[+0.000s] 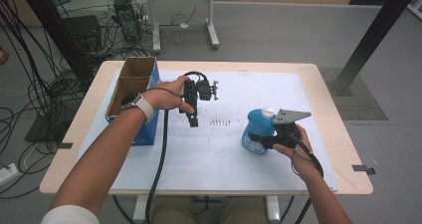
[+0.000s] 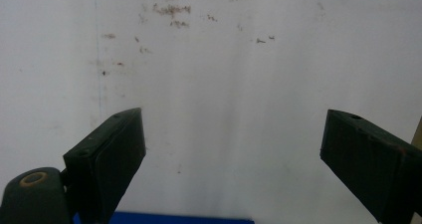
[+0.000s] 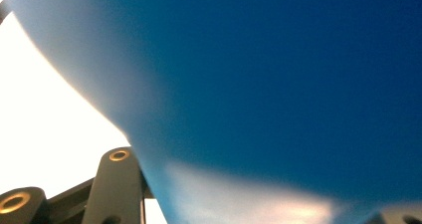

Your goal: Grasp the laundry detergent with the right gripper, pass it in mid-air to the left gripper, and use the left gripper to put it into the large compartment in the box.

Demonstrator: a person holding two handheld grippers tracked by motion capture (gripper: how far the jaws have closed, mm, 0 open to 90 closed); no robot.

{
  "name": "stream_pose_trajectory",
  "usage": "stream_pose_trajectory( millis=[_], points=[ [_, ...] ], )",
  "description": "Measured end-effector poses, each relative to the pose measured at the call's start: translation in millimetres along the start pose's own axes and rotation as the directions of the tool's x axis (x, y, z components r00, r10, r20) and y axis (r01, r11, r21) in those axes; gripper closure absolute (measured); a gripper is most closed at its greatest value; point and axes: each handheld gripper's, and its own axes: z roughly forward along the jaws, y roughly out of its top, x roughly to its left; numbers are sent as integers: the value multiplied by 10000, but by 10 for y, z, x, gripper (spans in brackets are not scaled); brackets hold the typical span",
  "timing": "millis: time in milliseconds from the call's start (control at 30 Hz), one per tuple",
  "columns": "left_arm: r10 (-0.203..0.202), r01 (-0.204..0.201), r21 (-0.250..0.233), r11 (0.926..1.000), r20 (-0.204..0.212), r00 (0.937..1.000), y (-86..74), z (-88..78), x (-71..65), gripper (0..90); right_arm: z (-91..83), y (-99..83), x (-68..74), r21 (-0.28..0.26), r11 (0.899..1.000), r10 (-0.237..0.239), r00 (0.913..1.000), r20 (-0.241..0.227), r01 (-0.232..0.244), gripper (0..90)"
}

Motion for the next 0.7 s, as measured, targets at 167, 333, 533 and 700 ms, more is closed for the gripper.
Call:
stream_pose_trajectory(
  millis=[167,333,533,700],
  points=[
    [-19,19,7,10000,-23,10000,-7,-9,-2,109,0,-2,3,-15,10000,26,10000,8,-26,437],
    [-27,27,12,10000,-39,10000,-14,-10,0,109,1,-2,1,-20,10000,21,10000,8,-21,436],
    [-30,30,-10,10000,-49,10000,-13,-14,-3,109,0,-3,2,-18,10000,27,10000,8,-27,436],
    [-68,68,-8,10000,-62,10000,-19,-19,-7,109,0,-3,3,-19,10000,36,10000,15,-36,436]
  ],
)
